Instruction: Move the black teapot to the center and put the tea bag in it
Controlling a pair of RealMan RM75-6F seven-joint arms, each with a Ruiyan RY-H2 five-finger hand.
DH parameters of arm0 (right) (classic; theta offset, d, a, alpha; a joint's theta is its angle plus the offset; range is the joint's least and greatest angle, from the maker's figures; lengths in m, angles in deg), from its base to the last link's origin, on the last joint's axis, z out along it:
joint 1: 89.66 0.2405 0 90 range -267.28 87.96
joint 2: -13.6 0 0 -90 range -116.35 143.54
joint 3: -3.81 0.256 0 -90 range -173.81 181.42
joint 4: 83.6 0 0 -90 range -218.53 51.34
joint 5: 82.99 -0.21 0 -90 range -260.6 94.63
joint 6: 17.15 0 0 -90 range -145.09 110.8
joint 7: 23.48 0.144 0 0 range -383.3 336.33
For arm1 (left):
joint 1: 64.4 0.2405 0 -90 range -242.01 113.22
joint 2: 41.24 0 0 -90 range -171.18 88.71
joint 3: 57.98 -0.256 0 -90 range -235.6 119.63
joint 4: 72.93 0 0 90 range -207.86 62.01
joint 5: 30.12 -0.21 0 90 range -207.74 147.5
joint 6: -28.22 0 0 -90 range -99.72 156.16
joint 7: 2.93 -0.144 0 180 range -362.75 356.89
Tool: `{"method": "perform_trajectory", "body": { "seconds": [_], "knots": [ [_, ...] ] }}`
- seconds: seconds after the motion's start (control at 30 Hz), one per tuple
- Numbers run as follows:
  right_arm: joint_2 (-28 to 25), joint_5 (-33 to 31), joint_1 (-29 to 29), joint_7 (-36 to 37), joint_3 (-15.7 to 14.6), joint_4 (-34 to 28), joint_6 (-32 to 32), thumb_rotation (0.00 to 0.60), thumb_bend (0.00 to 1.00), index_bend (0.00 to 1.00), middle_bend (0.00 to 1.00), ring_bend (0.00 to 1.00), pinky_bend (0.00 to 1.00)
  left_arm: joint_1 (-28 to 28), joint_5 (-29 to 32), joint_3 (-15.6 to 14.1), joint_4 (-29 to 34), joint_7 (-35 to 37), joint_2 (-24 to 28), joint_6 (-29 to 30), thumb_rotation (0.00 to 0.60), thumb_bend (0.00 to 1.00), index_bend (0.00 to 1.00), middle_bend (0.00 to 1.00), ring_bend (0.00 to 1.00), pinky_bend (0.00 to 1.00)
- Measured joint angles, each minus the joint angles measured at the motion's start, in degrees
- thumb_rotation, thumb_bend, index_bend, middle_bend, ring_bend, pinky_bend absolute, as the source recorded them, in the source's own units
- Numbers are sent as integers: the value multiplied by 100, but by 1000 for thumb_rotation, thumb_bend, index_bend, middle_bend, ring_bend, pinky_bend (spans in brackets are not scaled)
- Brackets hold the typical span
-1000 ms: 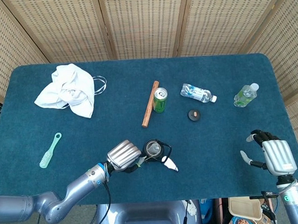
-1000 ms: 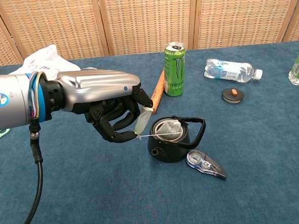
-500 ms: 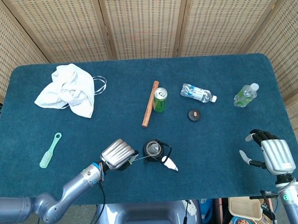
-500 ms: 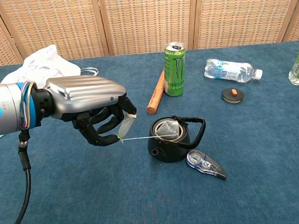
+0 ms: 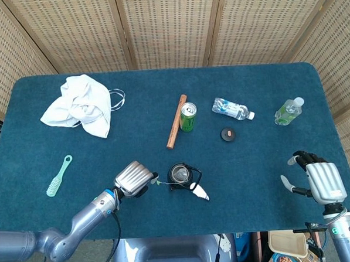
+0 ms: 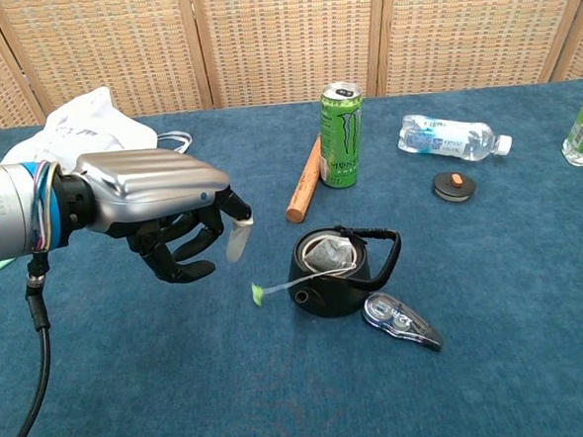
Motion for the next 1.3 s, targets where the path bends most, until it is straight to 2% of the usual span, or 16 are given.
{"method": "perform_trajectory", "body": {
  "seconds": [0.13,0.37,0.4,0.57,0.77,1.1,1.3],
  "knots": [
    [3,-4,0,6,1,7,-1,262,499,430,370,347,507,-3,56,-2,22,-75,22,32,600,420,360,739,734,741],
    [4,-8,12,14,5,11,16,270,507,430,370,347,507,-33,144,35,63,-183,29,94,600,447,258,743,736,741],
    [6,-4,12,10,4,12,15,275,508,430,370,347,507,-51,149,34,64,-224,35,85,600,475,249,744,737,741],
    [10,6,11,13,0,14,9,282,512,430,370,347,501,-215,390,61,152,-467,113,-35,600,757,186,761,750,741],
    [20,3,5,8,-15,19,13,278,520,430,370,347,500,-579,1055,103,338,-820,249,-264,600,984,147,772,757,741],
    [11,-13,-17,38,-20,48,-5,280,523,430,371,347,499,-1536,2630,115,577,-1298,339,-553,600,1000,146,776,759,744],
    [18,-22,-35,97,-28,99,-11,282,523,430,370,347,496,-2071,3344,41,521,-1397,228,-665,600,1000,146,776,759,744]
  ]
}}
